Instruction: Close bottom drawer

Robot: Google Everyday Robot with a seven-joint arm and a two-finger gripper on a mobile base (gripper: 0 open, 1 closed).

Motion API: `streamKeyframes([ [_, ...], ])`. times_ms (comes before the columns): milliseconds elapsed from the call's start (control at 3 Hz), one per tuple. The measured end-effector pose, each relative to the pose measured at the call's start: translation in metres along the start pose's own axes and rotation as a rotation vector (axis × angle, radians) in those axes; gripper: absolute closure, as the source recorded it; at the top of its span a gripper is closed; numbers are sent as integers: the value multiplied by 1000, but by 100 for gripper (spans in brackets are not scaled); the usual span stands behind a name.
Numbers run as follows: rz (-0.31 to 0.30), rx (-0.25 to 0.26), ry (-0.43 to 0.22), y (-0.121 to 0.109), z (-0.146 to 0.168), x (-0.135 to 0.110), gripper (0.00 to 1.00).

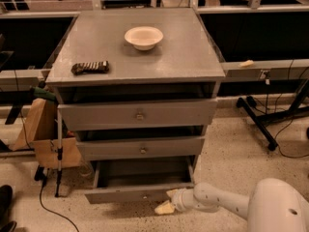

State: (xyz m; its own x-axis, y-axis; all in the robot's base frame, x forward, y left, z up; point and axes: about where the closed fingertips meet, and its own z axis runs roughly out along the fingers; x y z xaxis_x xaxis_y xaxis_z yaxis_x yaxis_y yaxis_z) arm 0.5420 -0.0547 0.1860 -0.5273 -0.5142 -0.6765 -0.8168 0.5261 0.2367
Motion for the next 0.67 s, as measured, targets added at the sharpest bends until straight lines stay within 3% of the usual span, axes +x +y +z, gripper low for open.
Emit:
streamKeyframes([
  [333,-8,6,5,-8,4,-8,50],
  [667,-48,37,17,-36,17,-44,73],
])
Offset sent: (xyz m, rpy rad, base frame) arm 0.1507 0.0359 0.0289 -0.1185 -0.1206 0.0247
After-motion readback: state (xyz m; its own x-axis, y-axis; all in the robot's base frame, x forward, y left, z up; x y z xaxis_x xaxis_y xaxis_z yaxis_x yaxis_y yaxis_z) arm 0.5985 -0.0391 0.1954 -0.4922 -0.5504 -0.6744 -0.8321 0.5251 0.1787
